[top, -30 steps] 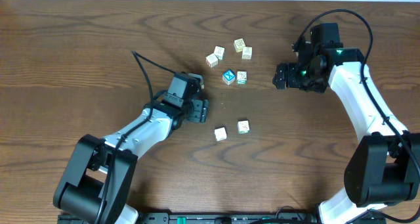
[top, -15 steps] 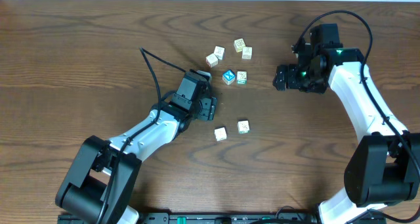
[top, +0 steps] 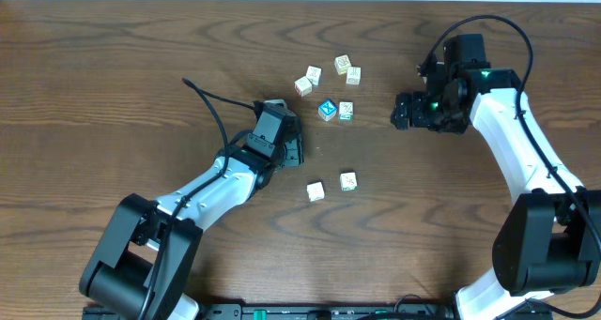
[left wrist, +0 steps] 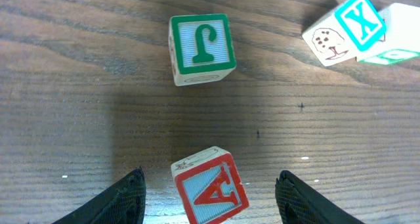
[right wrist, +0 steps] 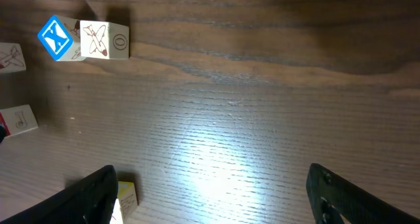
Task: Lift 3 blocks
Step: 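Move the left gripper over the red-lettered A block, then lower and close the left gripper on the red A block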
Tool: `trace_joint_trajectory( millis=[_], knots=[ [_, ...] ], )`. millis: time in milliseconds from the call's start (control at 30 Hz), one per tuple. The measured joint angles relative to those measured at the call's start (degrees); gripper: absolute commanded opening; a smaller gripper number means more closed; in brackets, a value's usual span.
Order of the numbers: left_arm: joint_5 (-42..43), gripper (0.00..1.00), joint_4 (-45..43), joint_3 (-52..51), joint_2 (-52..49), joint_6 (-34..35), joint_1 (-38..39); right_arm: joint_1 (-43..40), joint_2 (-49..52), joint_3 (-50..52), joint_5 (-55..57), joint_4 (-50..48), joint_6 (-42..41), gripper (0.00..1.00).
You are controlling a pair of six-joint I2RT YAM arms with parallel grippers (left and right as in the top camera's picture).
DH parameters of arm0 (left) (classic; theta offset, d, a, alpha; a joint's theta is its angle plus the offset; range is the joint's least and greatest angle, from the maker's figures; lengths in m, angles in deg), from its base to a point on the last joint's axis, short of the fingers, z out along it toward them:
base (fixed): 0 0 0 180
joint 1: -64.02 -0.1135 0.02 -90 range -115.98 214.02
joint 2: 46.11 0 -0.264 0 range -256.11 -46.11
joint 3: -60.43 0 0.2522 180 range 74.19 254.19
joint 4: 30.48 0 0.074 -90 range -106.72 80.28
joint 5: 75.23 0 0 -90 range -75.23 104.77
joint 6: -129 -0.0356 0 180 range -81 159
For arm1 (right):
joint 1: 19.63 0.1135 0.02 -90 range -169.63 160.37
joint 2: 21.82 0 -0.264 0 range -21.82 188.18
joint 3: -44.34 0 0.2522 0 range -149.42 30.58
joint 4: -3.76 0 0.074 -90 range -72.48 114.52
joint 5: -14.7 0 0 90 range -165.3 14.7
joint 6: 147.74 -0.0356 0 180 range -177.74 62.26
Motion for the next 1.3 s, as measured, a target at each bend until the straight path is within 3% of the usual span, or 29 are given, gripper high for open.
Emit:
trace_joint_trajectory(
  millis=[233, 533, 1000, 1300],
  knots=[
    [-0.15, 0.62, 2.73, 0.0, 0.0, 3.02, 0.0, 0.0, 0.0, 0.0, 0.0, 0.07, 0.0, 0.88],
    [-0.13, 0.49, 4.22, 0.0, 0.0, 4.31, 0.02, 0.04, 0.0, 0.0, 0.0, 0.59, 0.0, 0.86],
    [-5.11, 0.49, 11.47, 0.39, 0.0, 4.42, 0.0, 0.22, 0.0, 0.0, 0.0, 1.33, 0.0, 0.85],
    [-4.37, 0.57, 8.2, 0.39, 0.0, 4.24, 0.0, 0.24, 0.0, 0.0, 0.0, 1.25, 0.0, 0.86]
  ],
)
